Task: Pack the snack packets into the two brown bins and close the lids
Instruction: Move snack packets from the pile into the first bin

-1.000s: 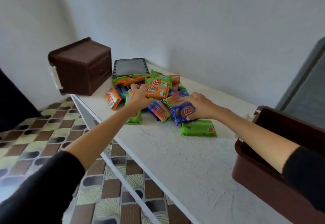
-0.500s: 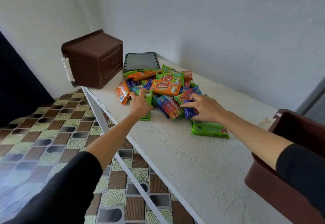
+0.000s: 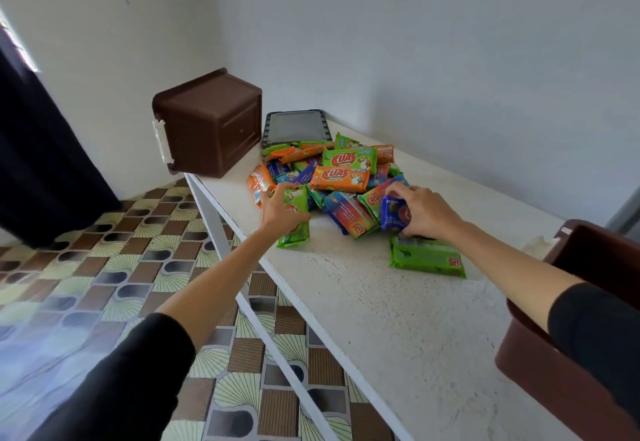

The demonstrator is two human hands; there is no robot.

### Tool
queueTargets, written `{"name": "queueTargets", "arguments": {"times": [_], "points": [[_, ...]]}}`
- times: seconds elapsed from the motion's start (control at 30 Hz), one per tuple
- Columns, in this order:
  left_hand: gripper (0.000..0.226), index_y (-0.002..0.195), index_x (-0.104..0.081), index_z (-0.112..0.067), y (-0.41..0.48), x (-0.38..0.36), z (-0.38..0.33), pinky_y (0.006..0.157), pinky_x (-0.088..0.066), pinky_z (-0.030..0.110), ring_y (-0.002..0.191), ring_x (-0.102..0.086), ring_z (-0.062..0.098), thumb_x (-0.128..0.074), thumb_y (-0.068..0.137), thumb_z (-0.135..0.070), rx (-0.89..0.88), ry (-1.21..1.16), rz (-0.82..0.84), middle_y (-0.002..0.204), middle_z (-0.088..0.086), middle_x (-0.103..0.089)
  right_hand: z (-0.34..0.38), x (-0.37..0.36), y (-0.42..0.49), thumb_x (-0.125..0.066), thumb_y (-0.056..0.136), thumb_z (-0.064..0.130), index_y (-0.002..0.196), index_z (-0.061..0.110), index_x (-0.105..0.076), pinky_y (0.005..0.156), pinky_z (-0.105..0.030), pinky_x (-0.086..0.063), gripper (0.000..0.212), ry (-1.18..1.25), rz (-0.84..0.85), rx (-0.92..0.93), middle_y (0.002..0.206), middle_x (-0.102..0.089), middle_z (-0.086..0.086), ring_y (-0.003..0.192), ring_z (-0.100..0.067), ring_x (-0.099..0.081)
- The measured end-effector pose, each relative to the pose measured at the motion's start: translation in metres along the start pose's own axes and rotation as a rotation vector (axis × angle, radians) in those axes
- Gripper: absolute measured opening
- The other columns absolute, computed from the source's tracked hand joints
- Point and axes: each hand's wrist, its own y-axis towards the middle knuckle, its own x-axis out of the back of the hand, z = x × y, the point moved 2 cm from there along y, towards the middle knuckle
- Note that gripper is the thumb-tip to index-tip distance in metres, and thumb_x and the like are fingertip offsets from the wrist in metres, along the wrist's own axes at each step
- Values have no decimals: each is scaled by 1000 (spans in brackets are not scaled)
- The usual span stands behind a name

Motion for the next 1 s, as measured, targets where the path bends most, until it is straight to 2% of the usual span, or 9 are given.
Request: {"name": "queueTargets", "arguments": {"times": [0.13, 0.23, 0.3, 0.43, 0.5, 0.6, 0.73, 0.87, 1.0], "points": [[66, 130, -45, -24, -6, 11, -7, 82, -39, 28, 110, -45, 27, -77, 73, -18, -45, 13, -2, 136, 15, -33, 1, 2, 1, -82, 63, 24, 128, 21, -45, 86, -29, -39, 75, 55, -45, 27, 119, -49, -13, 110, -26, -45], [66, 131, -46, -25, -6, 20, -19, 73, -42, 25, 93, -42, 16, -77, 73, -20, -85, 16, 9, 130, 10, -40, 6, 6, 0, -81, 63, 27, 130, 21, -45, 88, -30, -39, 76, 78, -80, 12, 116, -46, -12, 111, -26, -41], [65, 131, -47, -25, -6, 24, -29, 67, -40, 19, 92, -41, 14, -76, 74, -21, -125, 15, 29, 126, 9, -43, 7, 15, -3, -81, 64, 27, 131, 21, -45, 84, -30, -40, 76, 68, -111, -14, 115, -45, -13, 111, -26, -41], [67, 128, -49, -32, -6, 25, -60, 92, -38, 29, 121, -43, 25, -80, 68, -29, -281, 108, 93, 133, 6, -46, -1, 43, -21, -82, 63, 29, 129, 21, -48, 74, -32, -41, 75, 23, -249, -75, 111, -46, -14, 112, -29, -41], [69, 127, -50, -31, -9, 20, -83, 100, -41, 42, 122, -45, 27, -81, 65, -28, -374, 93, 162, 133, 4, -49, -10, 64, -37, -83, 62, 30, 128, 21, -49, 72, -31, -39, 75, 6, -317, -105, 111, -46, -13, 113, -29, -41], [69, 128, -51, -27, -22, 3, -126, 99, -43, 46, 116, -50, 22, -81, 67, -22, -525, 49, 240, 130, 2, -53, -28, 96, -64, -83, 60, 29, 127, 25, -49, 75, -32, -38, 76, -15, -303, -195, 113, -48, -10, 114, -28, -42], [71, 127, -51, -33, -49, -36, -186, 99, -46, 44, 117, -50, 20, -81, 63, -29, -724, -21, 405, 129, 3, -52, -51, 119, -111, -82, 59, 31, 127, 29, -47, 77, -32, -38, 78, -11, -285, -337, 114, -49, -8, 112, -28, -43], [77, 128, -50, -37, -88, -82, -241, 99, -44, 37, 116, -50, 18, -72, 55, -46, -966, 60, 568, 124, 5, -55, -68, 133, -164, -83, 58, 34, 128, 29, -46, 80, -35, -41, 79, -50, -272, -474, 113, -51, -10, 112, -30, -46], [76, 132, -50, -27, -127, -122, -278, 95, -42, 24, 119, -48, 15, -79, 61, -30, -1176, 159, 787, 130, 5, -53, -83, 142, -224, -84, 60, 38, 130, 26, -46, 73, -29, -34, 81, -126, -214, -593, 114, -52, -10, 110, -29, -48]]}}
